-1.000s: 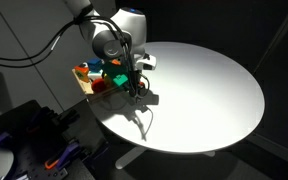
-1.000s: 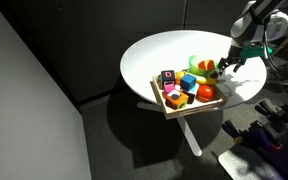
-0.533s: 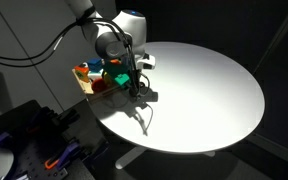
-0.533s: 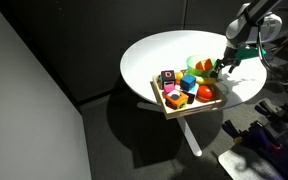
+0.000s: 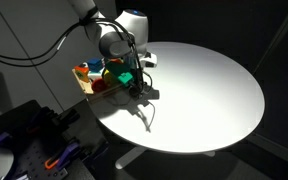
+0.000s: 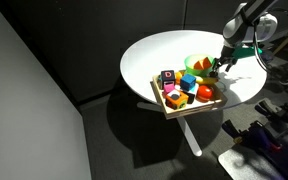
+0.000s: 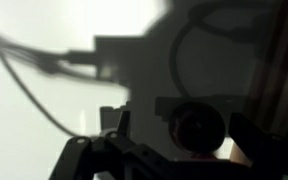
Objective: Move the box to the left, then put the red object in the bowl
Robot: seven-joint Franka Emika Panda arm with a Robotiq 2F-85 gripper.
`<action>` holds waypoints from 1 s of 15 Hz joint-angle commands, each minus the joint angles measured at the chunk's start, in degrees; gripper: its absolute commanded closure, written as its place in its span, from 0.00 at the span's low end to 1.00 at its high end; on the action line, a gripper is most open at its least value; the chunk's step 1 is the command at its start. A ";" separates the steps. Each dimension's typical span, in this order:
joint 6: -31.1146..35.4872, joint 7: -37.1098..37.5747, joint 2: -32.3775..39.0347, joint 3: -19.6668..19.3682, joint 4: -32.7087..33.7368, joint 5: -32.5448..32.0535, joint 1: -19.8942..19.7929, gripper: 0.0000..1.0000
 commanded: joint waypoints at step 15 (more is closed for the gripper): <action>0.44 -2.91 2.79 1.13 2.68 0.09 -0.74 0.56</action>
